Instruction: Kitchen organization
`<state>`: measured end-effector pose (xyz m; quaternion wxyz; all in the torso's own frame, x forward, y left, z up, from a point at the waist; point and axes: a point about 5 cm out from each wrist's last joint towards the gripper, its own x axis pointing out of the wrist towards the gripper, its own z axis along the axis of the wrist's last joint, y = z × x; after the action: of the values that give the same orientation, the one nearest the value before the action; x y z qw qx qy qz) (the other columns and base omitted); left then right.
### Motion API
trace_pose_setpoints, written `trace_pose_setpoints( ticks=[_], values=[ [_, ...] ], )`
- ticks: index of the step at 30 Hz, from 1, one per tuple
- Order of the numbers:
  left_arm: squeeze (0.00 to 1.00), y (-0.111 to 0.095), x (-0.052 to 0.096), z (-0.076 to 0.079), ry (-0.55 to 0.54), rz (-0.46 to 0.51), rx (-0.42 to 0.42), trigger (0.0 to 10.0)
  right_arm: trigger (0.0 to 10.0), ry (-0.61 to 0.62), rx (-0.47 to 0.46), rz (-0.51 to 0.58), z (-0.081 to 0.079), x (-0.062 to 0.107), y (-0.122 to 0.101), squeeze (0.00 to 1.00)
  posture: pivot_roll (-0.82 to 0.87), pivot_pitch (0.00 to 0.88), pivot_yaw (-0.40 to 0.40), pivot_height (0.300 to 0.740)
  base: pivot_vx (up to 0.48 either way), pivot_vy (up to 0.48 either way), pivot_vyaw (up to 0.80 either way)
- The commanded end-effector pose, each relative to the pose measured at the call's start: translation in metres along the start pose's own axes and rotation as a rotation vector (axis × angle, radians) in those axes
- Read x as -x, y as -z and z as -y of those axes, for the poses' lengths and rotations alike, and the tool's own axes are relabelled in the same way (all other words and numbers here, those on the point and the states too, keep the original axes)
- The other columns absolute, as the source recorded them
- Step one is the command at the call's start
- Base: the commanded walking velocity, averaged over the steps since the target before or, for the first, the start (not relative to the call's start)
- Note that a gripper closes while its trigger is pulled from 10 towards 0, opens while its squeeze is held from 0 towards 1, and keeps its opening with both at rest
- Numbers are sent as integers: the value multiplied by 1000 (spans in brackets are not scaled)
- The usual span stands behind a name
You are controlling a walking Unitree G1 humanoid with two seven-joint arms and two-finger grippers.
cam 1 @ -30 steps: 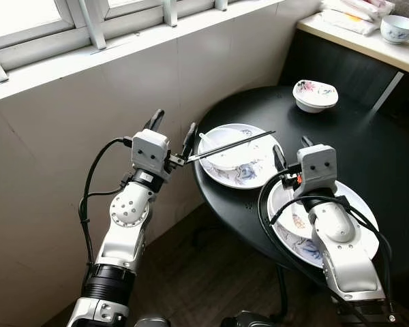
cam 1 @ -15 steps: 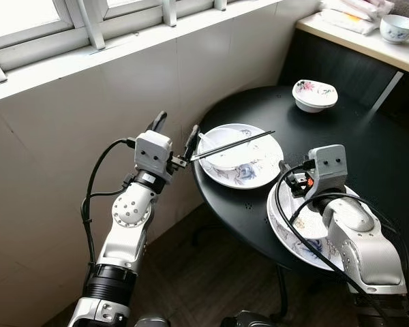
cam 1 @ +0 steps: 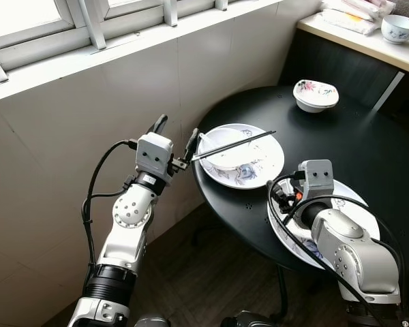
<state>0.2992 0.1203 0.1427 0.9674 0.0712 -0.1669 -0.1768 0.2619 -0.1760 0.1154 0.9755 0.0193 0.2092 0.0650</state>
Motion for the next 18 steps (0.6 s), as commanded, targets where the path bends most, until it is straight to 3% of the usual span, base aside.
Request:
trace_pose_setpoints(
  ticks=[1,10,18],
  values=[
    [0,2,0,2,16,-17,-4,10000,10000,28,32,-32,4,2,3,0,24,0,-43,740,0,0,0],
    [0,3,-1,2,15,-25,-6,10000,10000,-7,49,-89,3,0,15,0,26,0,-44,740,0,0,0],
    [0,4,-1,1,11,-27,-8,10000,10000,39,80,-79,12,-2,12,0,29,0,-44,740,0,0,0]
  ],
)
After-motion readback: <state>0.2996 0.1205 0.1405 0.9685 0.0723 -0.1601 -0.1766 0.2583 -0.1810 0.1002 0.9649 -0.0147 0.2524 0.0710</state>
